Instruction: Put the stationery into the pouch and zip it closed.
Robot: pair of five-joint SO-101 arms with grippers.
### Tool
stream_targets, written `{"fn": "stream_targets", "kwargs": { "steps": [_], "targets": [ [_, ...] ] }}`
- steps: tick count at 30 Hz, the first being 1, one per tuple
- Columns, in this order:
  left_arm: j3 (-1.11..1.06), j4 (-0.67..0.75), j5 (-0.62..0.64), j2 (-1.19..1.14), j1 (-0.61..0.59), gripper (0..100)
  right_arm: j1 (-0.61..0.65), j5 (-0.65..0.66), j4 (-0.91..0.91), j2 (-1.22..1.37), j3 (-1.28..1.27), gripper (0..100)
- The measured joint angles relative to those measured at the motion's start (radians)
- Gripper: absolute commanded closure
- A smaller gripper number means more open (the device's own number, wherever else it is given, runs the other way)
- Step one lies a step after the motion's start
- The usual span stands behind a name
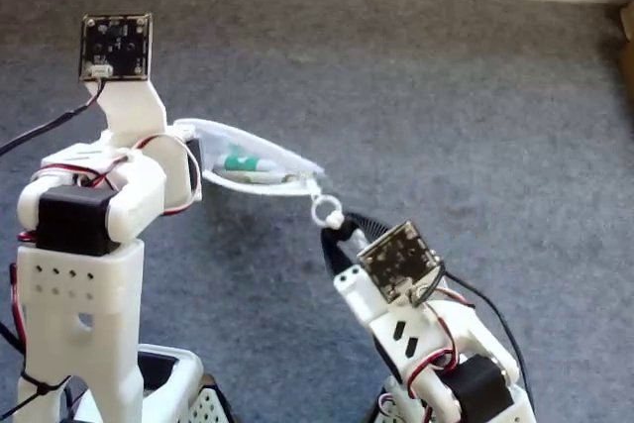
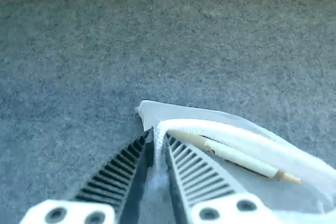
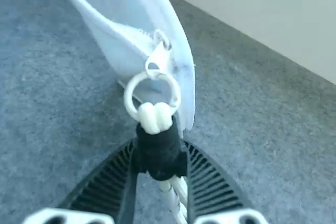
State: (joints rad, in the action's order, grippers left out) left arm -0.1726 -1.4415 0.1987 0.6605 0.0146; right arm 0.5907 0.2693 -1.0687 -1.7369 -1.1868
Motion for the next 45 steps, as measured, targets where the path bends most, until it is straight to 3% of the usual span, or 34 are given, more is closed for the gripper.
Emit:
{"fn": "stream_targets", "kwargs": {
  "steps": [4, 8, 14, 28, 37, 45],
  "targets": [
    [-0.002, 0.049, -0.021, -0.002, 0.000, 78, 0.034, 0.006, -0.143, -0.005, 0.100, 99.1],
    [-0.002, 0.117, -0.064, -0.003, 0.031, 78, 0.061, 0.014, -0.249, -0.005, 0.167, 99.1],
    [-0.002, 0.181, -0.227, -0.003, 0.216, 78, 0.080, 0.055, -0.292, -0.006, 0.184, 99.1],
    [-0.002, 0.222, -0.417, -0.003, 0.592, 77, 0.083, 0.058, -0.293, -0.006, 0.184, 99.2],
    [-0.002, 0.222, -0.423, -0.003, 0.672, 77, 0.084, 0.046, -0.295, -0.008, 0.183, 99.2],
    [0.029, 0.186, -0.443, -0.003, 0.635, 78, 0.023, 0.046, -0.295, -0.012, 0.183, 99.2]
  ]
}}
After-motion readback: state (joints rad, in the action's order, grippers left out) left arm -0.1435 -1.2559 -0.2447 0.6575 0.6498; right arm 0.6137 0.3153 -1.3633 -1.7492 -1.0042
